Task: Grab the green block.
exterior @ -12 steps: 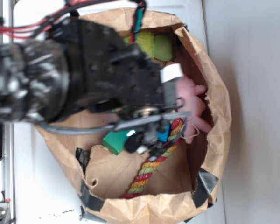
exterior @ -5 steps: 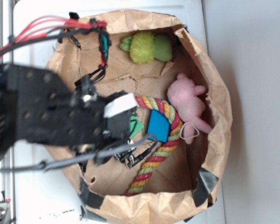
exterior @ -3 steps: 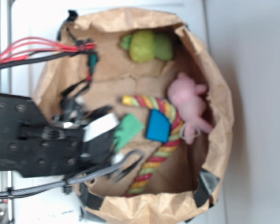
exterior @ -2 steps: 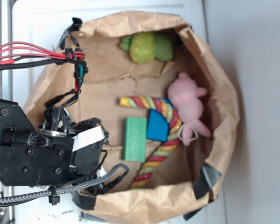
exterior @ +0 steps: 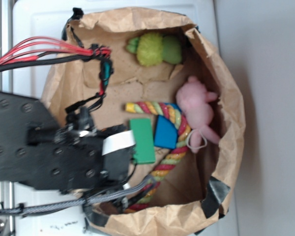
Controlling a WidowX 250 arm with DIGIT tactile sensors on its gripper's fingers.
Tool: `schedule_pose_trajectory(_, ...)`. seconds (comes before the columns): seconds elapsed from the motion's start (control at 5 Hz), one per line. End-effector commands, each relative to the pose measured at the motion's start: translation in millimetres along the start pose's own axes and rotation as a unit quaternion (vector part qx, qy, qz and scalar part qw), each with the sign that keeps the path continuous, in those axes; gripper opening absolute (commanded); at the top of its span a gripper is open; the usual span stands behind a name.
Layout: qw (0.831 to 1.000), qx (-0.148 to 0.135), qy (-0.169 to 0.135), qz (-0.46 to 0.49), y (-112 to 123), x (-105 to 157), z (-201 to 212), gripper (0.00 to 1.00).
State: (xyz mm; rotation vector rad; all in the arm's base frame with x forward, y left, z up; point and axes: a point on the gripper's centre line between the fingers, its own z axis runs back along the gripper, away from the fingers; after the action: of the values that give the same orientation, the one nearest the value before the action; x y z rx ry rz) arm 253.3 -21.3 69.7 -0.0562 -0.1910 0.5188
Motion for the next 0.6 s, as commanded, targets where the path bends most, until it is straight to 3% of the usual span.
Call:
schedule_pose_trajectory(0.0, 1.0, 0.004, -0.021, 0.016, 5.4, 22.9, 0.1, 1.0)
schedule_pose_trajectory(0.4, 0.999, 0.0, -0.016, 0.042, 4.1, 37.6, 1.9, 1.0)
